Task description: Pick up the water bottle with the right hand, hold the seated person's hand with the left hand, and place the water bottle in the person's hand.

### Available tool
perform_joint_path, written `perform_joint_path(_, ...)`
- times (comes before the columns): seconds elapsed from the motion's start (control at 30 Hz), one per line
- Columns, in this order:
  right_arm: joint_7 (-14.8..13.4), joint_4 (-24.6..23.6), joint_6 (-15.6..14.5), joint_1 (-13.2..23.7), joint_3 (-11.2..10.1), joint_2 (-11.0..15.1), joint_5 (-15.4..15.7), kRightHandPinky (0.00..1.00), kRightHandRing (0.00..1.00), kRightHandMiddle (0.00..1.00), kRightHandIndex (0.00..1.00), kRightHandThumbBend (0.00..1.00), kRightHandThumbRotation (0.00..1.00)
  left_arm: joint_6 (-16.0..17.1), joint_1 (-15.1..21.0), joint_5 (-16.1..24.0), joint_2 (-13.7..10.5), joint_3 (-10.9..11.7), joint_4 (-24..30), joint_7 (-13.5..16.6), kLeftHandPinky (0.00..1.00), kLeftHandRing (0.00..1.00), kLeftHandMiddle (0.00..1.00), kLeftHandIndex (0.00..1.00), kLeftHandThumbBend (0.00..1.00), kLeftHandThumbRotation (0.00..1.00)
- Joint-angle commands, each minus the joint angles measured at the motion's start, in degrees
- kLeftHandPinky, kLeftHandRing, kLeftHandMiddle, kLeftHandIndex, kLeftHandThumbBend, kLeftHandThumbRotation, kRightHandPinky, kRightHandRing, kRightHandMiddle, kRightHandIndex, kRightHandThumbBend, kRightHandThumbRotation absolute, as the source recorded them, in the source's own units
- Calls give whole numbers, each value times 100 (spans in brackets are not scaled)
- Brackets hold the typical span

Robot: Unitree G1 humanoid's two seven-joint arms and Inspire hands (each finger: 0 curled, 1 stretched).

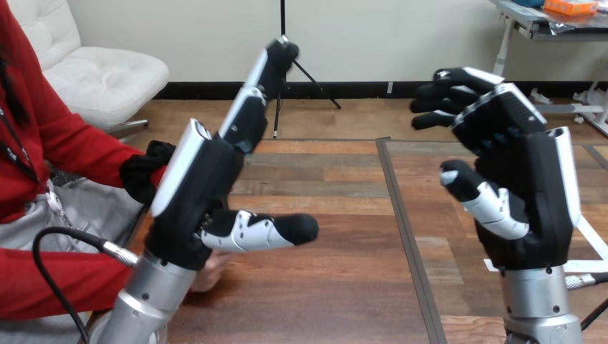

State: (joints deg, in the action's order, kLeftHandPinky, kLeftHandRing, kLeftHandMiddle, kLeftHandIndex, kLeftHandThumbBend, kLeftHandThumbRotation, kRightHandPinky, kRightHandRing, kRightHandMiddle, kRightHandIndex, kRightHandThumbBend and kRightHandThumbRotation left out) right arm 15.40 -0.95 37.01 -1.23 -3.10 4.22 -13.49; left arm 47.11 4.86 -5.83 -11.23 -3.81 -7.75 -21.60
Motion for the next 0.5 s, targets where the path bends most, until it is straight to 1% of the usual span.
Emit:
perform_joint_path(0.0, -50, 56, 20, 76, -96, -3, 3, 60, 67, 67, 69, 100, 50, -31, 43, 36, 17, -51, -97, -8, 100, 100, 100, 100, 100, 68)
perform_joint_path(0.27, -207, 128, 135, 35, -237, 53, 279, 61, 68, 68, 70, 100, 53, 24, -23, 93, 43, -58, -175, -2, 100, 100, 100, 100, 100, 70)
perform_joint_path(0.47, -316, 140, 226, 25, -336, 61, 413, 61, 69, 68, 70, 100, 54, 80, -60, 191, 56, -55, -238, 25, 100, 100, 100, 100, 100, 72)
